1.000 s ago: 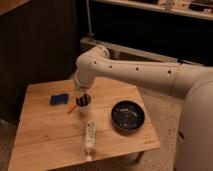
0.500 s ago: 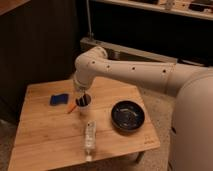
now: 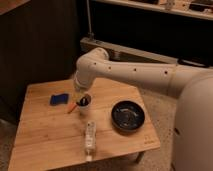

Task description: Place the eraser in the ceramic cup

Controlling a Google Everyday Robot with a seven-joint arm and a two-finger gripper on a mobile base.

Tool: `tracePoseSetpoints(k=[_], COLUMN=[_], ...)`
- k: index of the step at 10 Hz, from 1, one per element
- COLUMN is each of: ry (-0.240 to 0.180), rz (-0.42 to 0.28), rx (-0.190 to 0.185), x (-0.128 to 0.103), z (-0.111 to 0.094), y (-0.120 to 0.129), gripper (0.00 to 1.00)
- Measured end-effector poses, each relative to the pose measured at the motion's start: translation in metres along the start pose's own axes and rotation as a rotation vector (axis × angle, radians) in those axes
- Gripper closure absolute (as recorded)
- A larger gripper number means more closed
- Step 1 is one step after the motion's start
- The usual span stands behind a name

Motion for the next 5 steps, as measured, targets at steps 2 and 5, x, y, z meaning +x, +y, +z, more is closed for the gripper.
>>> tracePoseSetpoints(k=[2,5], ry=[-0.052,-0.053], rz=[0.008,0.007], rx=[0.023,0.022], x=[-0.0014,-0.0018], z=[-0.0043,-0.004], y=[-0.0013,-0.0009], gripper=[0.2,0.2])
